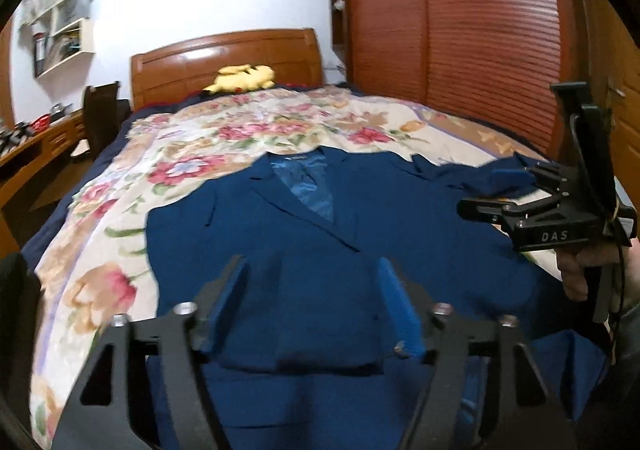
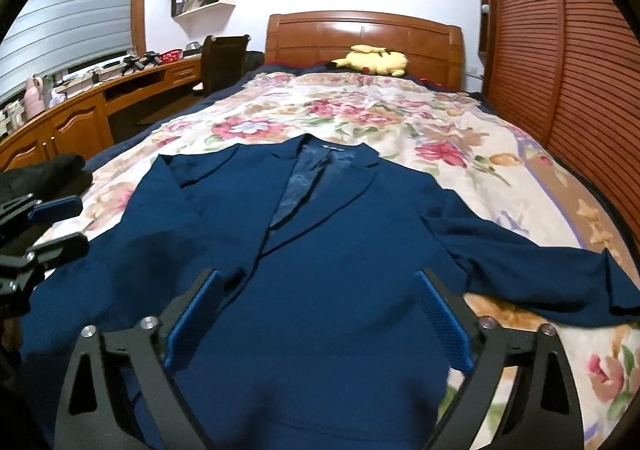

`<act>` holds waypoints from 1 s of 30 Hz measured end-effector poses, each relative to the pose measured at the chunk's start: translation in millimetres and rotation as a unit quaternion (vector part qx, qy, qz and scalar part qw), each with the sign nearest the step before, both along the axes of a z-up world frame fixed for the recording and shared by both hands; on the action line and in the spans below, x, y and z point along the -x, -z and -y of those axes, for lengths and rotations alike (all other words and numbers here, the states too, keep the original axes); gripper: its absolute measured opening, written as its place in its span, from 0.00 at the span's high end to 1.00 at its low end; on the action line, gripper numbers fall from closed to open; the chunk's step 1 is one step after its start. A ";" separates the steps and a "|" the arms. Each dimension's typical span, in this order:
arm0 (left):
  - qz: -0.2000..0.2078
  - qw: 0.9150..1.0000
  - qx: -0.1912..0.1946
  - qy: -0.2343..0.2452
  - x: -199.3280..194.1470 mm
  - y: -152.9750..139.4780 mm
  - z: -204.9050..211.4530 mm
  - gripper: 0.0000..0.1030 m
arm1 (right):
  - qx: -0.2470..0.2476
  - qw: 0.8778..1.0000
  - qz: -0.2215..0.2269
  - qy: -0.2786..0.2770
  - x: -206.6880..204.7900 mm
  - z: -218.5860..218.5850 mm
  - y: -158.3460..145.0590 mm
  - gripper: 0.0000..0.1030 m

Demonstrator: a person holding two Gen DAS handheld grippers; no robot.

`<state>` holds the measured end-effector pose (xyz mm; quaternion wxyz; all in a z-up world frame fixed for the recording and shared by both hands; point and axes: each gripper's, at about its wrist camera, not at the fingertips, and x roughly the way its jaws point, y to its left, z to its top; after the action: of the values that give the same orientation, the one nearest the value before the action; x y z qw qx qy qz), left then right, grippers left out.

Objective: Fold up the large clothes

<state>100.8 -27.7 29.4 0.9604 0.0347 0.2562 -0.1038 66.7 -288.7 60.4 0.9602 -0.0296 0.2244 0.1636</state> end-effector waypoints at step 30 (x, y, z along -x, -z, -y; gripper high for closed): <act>-0.026 0.996 0.024 -0.083 30.3 31.0 -110.9 0.21 | 0.085 0.969 -0.085 -0.215 -39.8 -117.2 40.8 0.47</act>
<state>70.6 83.3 -1.5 0.9592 -0.0124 0.2807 -0.0312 106.5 -171.6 19.5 0.8738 -0.1442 0.3067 0.3486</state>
